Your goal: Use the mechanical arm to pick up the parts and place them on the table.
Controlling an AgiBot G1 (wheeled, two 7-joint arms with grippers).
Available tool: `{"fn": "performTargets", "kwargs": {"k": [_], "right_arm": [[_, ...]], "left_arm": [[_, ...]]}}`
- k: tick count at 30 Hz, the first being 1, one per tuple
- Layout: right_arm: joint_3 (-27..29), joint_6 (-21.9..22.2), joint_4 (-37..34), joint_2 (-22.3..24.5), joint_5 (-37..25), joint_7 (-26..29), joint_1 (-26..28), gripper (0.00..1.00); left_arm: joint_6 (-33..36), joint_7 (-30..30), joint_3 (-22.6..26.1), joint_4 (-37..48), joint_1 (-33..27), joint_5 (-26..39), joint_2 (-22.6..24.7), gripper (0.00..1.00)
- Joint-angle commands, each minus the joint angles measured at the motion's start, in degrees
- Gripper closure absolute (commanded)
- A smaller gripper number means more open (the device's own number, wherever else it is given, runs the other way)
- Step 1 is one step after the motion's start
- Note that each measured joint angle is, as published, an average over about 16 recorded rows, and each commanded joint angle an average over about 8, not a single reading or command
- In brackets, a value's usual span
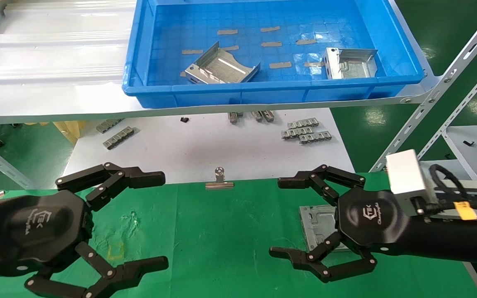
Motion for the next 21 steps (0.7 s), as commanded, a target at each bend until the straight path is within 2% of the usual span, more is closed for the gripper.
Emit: {"fn": "performTargets", "kwargs": {"k": [1, 14, 21], "right_arm": [[1.75, 0.2, 2.09, 0.61, 0.48, 1.5, -1.3, 0.0], [12.58, 1.46, 15.0, 4.36, 3.47, 10.81, -9.32, 0.0], [15.49, 1.65, 18.48, 5.35, 4.34, 12.9, -11.46, 0.0]], "left_arm": [[0.0, 0.0, 0.0, 0.0, 0.0, 0.0, 0.0, 0.0], [0.0, 0.0, 0.0, 0.0, 0.0, 0.0, 0.0, 0.0], [-0.02, 0.01, 0.0, 0.02, 0.01, -0.01, -0.01, 0.0]]}}
